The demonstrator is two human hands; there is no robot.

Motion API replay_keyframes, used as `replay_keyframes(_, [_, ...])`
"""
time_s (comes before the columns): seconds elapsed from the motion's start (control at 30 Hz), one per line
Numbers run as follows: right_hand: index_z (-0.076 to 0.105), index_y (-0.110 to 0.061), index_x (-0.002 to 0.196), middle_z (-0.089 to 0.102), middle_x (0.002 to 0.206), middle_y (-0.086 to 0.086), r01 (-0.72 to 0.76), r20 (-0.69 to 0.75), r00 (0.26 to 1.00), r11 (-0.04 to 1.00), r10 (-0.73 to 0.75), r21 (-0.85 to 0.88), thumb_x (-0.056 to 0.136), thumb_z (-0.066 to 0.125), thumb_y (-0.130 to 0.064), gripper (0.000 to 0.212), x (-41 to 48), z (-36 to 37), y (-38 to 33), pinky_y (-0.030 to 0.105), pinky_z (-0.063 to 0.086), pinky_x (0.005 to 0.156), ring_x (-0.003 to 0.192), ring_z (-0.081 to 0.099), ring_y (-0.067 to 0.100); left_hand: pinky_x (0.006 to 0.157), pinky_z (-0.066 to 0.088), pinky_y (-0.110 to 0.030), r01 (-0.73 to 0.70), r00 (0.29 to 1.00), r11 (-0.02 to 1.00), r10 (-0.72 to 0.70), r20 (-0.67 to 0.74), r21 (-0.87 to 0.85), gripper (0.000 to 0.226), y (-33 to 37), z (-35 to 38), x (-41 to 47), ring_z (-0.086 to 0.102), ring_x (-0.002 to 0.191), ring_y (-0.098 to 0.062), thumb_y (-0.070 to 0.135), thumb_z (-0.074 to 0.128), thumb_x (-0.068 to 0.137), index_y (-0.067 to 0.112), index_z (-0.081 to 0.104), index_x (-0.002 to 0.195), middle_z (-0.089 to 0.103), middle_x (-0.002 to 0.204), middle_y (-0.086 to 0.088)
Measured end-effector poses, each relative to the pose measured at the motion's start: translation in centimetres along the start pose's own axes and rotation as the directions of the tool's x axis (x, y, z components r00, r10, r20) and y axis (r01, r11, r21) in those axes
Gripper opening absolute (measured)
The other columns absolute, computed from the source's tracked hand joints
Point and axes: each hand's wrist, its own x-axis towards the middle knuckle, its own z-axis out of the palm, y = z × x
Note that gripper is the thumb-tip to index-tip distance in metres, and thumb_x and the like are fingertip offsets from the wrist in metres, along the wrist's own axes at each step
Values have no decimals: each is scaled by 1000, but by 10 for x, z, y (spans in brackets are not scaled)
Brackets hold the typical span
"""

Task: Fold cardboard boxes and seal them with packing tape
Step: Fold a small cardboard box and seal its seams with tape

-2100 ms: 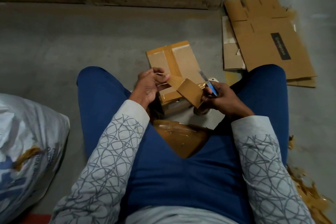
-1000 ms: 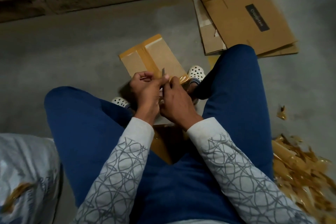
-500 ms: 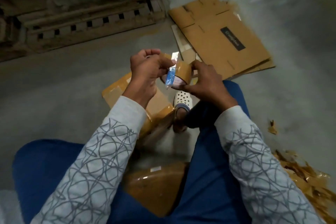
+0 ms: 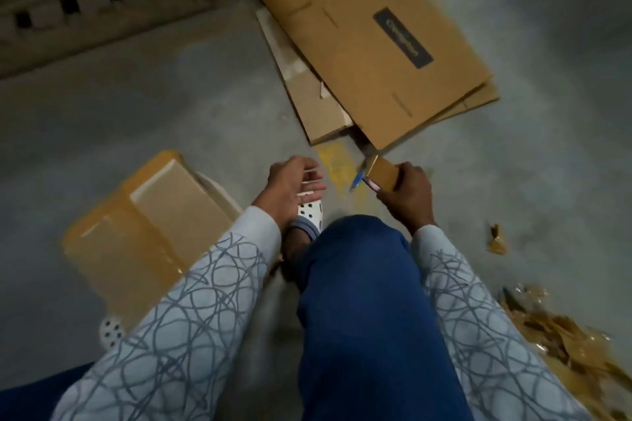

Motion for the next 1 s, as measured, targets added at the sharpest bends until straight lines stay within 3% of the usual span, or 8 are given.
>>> replay_keyframes(0.1, [63,-5,109,60,101,12,-168,14,986,984,167,67,74,87,-39,54,15,52,57,32,37,73,98,57,31,67,57,-34,77,996,991,-82,46,106,9,-48,3,40,69,78,-27,11,60,95,9,66,88,67,82,-7])
replay_keyframes(0.23, [68,-5,103,68,95,16,-296,-25,954,950,299,102,66,73,-75,79,27,111,112,40,50,78,95,64,35,50,44,-25,31,999,996,-34,26,89,21,-85,-1,66,63,59,-19,0,51,99,13,60,86,66,72,-3])
replay_keyframes(0.43, [62,-3,113,64,108,22,-318,-21,947,946,320,66,76,75,-68,76,25,143,103,39,43,81,102,60,41,52,46,-25,-28,997,986,16,75,162,17,-97,-6,66,65,72,-21,-1,51,95,13,61,93,70,84,-4])
replay_keyframes(0.57, [52,-6,135,52,133,20,-317,-95,945,948,313,-27,76,64,-60,80,13,134,65,41,38,91,124,47,36,49,43,-24,-97,992,985,84,95,141,19,-92,-8,53,64,71,-20,-4,51,93,12,61,91,70,84,-5])
replay_keyframes(0.67, [49,-16,142,46,144,12,-235,-59,972,960,228,-151,83,72,-45,70,5,116,39,42,35,97,133,37,31,49,42,-23,-153,985,981,141,104,118,20,-86,-14,31,62,64,-14,-6,51,92,12,61,90,70,82,-3])
replay_keyframes(0.77, [56,-17,138,46,142,14,-87,-21,996,987,85,-138,84,77,-26,58,-4,94,17,45,37,97,132,36,34,51,43,-22,-178,981,980,169,99,92,18,-74,-29,-1,59,57,-8,-7,54,92,9,62,92,70,84,-6])
replay_keyframes(0.9, [61,-17,133,51,139,16,80,89,994,988,-69,-129,85,79,-29,53,-13,51,-44,42,38,102,133,38,34,57,46,-28,-249,968,966,245,53,70,19,-58,-68,-46,64,66,-16,-8,54,91,9,63,91,71,86,-8])
replay_keyframes(1.0, [63,-15,129,66,128,12,243,268,933,970,-240,22,89,77,-36,48,-29,13,-121,32,45,89,122,58,26,57,48,-29,-322,946,943,325,-16,85,17,-47,-108,-78,63,73,-19,-1,61,92,15,66,93,72,92,-7])
